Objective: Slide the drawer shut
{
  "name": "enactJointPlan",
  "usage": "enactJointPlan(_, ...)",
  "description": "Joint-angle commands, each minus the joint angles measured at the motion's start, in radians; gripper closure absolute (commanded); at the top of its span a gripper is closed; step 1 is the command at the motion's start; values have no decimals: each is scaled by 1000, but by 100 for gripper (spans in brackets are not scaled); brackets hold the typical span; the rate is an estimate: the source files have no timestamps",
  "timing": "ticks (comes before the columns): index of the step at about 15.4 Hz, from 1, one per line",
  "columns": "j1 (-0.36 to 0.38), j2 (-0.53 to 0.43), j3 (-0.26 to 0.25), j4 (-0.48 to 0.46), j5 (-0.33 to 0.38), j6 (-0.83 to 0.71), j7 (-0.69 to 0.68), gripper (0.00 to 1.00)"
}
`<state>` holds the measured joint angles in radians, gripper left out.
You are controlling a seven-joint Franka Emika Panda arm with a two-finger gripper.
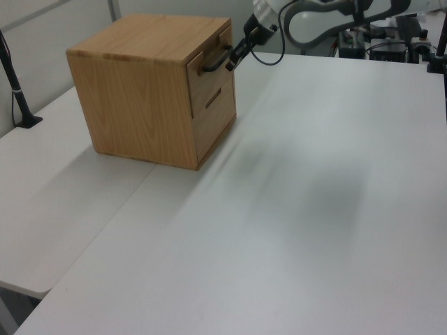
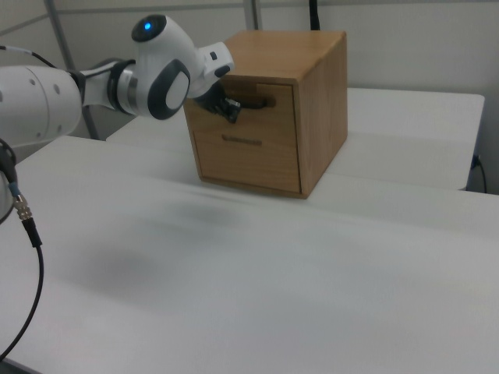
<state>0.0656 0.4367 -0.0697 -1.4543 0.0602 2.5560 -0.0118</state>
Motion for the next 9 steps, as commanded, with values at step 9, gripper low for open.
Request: enactJointPlan(9, 8, -337, -5, -116, -60, -765, -4, 97)
